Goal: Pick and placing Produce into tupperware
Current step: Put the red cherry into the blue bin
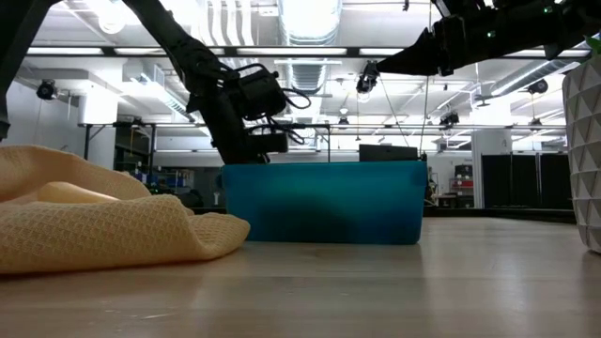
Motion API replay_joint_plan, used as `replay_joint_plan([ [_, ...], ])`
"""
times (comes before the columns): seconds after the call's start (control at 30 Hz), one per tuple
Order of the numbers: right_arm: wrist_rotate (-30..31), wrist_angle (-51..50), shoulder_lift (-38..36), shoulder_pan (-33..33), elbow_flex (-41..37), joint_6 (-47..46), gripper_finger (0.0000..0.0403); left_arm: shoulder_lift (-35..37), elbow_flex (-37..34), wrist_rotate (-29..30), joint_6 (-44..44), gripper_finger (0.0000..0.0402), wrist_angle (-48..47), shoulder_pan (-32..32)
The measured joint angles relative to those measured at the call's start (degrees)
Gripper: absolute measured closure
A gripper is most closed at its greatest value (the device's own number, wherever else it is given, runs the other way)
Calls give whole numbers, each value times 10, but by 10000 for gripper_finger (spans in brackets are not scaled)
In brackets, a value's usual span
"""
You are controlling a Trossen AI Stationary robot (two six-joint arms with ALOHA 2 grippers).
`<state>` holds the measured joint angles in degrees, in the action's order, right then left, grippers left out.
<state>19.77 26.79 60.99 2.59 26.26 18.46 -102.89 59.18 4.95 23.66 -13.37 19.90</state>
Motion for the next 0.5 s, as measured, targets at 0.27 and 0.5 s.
replay_joint_plan([
  [0.27,0,0,0,0,0,0,394,0,-3,0,-8,180,-5,0],
  [0.5,0,0,0,0,0,0,394,-1,-4,0,-8,180,-6,0],
])
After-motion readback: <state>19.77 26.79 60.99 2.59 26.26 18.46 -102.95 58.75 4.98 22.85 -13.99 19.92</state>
